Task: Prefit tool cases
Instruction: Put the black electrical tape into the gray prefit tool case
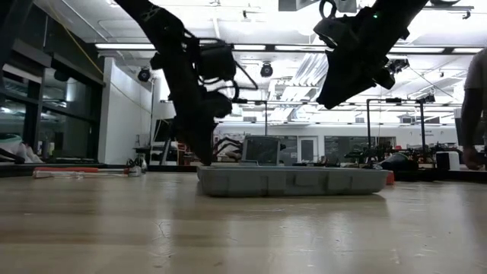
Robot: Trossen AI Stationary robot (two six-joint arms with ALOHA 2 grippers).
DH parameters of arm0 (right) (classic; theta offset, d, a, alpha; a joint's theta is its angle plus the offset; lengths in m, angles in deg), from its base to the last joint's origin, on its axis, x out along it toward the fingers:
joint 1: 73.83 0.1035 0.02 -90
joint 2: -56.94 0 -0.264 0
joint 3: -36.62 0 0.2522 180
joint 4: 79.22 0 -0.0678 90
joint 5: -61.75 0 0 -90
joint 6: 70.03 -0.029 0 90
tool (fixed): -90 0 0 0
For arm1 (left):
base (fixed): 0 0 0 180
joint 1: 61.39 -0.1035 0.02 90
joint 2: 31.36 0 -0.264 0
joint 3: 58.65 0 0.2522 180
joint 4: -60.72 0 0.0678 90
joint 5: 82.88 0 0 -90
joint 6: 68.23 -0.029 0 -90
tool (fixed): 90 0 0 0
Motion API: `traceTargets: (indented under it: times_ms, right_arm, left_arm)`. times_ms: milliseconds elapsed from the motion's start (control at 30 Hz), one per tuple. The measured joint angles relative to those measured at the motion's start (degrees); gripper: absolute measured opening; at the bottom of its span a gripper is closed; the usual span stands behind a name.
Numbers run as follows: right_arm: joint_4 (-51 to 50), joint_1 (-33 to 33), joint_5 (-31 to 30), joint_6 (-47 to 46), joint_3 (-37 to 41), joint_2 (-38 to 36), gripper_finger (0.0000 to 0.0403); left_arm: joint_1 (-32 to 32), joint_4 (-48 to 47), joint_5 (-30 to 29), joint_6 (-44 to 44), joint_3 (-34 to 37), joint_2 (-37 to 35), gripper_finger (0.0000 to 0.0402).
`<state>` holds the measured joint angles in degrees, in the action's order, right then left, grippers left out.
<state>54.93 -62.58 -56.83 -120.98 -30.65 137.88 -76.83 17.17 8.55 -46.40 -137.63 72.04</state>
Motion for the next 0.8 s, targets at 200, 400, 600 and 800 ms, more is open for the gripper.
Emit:
traceTargets:
  times_ms: [200, 400, 600, 800]
  right_arm:
    - [0.01, 0.0, -0.32, 0.0, 0.0, 0.0, 0.0083]
    - [0.01, 0.0, -0.37, -0.01, 0.0, 0.0, 0.0083]
    - [-0.01, 0.0, -0.42, 0.0, 0.0, 0.0, 0.0083]
    - [-0.01, 0.0, -0.41, -0.18, 0.0, 0.0, 0.0083]
  left_arm:
    - [1.94, 0.64, 2.34, 0.65, -0.5, -0.53, 0.0]
    - [3.88, 1.71, 2.72, 1.04, 0.03, 2.4, 0.0]
    - [3.02, 2.65, 4.36, 1.01, -0.25, 4.21, 0.0]
    - [1.93, 1.27, 3.34, 1.12, -0.79, 0.87, 0.0]
